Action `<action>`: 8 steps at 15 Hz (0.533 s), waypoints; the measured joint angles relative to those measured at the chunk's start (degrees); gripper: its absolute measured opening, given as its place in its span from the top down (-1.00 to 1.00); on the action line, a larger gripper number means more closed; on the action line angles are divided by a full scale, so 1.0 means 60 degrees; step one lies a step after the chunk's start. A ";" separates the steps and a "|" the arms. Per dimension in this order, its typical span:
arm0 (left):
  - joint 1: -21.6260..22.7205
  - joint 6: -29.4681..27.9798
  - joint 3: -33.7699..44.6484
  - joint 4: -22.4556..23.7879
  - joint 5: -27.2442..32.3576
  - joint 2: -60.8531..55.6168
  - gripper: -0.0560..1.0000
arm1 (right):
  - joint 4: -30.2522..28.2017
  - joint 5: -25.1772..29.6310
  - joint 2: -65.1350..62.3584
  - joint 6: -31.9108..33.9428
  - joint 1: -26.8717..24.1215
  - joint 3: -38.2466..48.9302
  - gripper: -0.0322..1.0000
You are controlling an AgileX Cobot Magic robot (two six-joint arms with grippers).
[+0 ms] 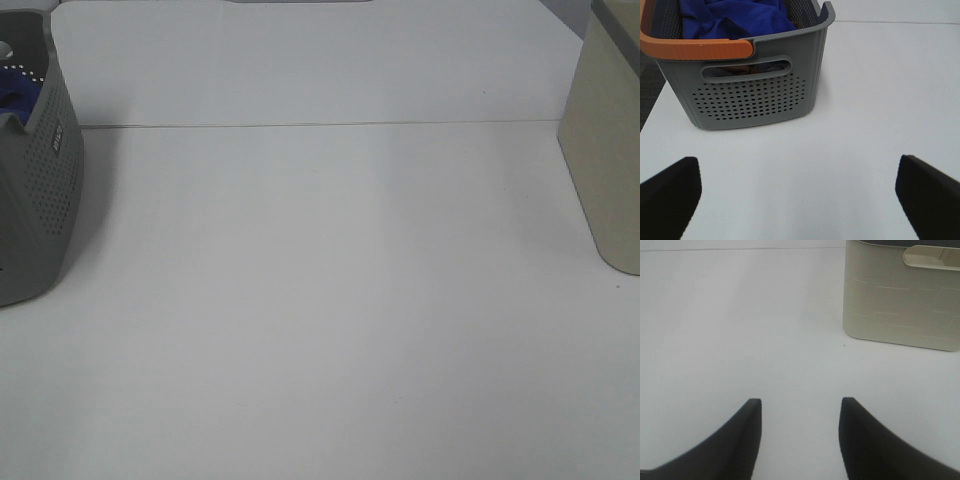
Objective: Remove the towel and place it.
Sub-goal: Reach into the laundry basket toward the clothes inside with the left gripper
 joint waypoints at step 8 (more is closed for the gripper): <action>0.0000 0.0048 0.0000 0.0000 0.0000 0.0000 -0.98 | 0.0000 0.0000 0.0000 0.0000 0.0000 0.0000 -0.01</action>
